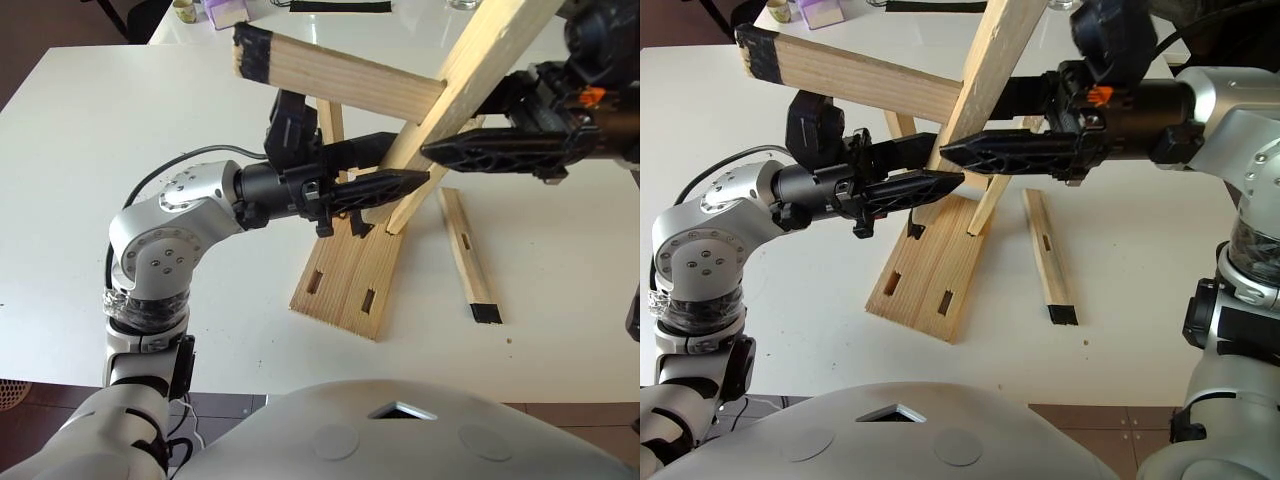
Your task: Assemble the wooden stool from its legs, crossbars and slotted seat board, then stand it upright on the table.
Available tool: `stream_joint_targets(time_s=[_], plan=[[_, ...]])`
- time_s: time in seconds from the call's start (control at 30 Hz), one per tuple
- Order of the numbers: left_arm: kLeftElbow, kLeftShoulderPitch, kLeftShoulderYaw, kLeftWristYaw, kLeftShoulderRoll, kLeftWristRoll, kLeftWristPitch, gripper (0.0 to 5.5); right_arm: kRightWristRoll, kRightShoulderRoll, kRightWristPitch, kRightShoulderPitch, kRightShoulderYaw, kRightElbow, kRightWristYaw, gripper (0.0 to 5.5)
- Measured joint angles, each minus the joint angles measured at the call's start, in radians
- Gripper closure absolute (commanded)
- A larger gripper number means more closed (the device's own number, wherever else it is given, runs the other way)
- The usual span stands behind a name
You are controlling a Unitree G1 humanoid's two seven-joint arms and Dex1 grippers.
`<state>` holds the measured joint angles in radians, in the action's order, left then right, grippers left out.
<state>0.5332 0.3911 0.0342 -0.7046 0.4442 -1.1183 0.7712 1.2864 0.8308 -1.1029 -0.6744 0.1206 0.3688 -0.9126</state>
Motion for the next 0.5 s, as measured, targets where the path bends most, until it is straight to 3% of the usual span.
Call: stream_joint_targets(time_s=[0.2, 0.43, 0.5], plan=[[0.007, 0.01, 0.004, -0.003, 0.0, -0.003, 0.001, 3.47, -0.015, 0.001, 0.009, 0.004, 0.002, 0.002, -0.017, 3.42], [0.015, 0.01, 0.007, -0.003, 0.0, -0.001, 0.002, 3.47, -0.03, 0.006, 0.021, 0.016, 0.005, 0.004, -0.043, 3.46], [0.012, 0.013, 0.008, 0.002, -0.002, 0.002, 0.003, 3.04, -0.032, 0.005, 0.024, 0.017, 0.005, 0.003, -0.042, 3.46]])
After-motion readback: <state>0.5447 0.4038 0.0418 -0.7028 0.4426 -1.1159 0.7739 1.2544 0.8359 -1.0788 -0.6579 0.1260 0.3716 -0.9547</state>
